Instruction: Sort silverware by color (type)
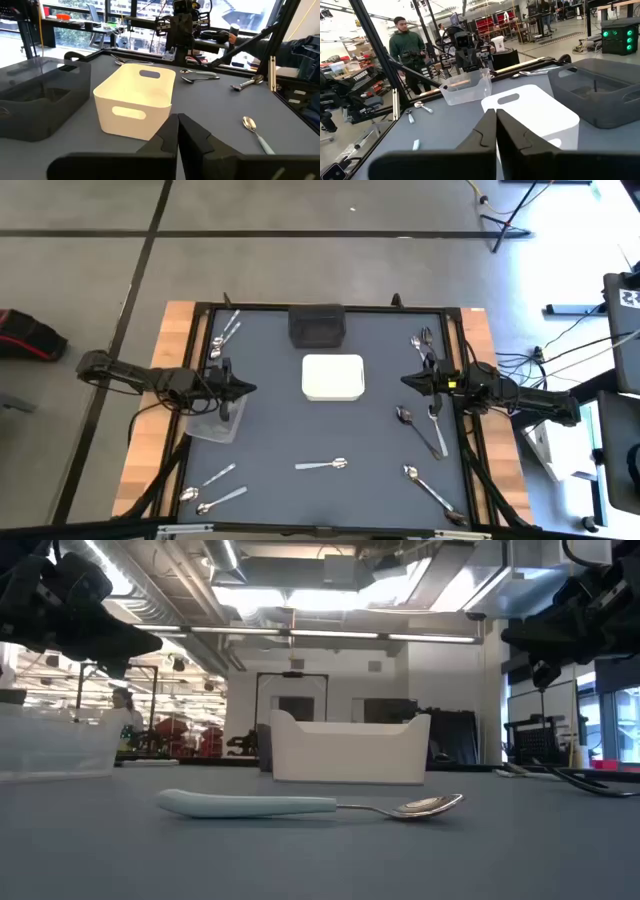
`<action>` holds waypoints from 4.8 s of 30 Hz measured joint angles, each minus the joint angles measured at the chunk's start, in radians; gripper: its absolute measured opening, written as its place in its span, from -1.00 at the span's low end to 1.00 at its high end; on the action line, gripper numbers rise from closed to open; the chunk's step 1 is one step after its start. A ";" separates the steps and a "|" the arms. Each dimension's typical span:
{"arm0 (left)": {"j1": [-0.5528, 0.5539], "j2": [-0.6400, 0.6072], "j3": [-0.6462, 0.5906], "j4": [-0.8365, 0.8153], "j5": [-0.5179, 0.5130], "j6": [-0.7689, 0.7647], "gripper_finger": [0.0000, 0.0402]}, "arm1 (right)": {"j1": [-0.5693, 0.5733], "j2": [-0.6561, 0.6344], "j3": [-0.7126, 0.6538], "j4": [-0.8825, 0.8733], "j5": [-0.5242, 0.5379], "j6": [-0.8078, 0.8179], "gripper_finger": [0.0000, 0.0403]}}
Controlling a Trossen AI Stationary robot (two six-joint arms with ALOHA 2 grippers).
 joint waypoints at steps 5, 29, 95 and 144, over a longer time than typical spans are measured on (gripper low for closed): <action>0.000 0.000 0.000 0.000 0.000 0.000 -0.99 | 0.000 0.000 0.000 0.000 0.000 0.000 -0.99; 0.000 0.000 0.000 0.000 0.000 0.000 -0.99 | 0.000 0.000 0.000 0.000 0.000 0.000 -0.99; 0.036 0.398 0.125 0.621 0.208 0.352 -0.99 | 0.058 0.412 0.393 -0.360 -0.088 0.150 -0.99; 0.035 0.472 0.186 0.741 0.184 0.470 -0.99 | 0.567 1.297 0.564 -0.808 0.109 0.638 -0.43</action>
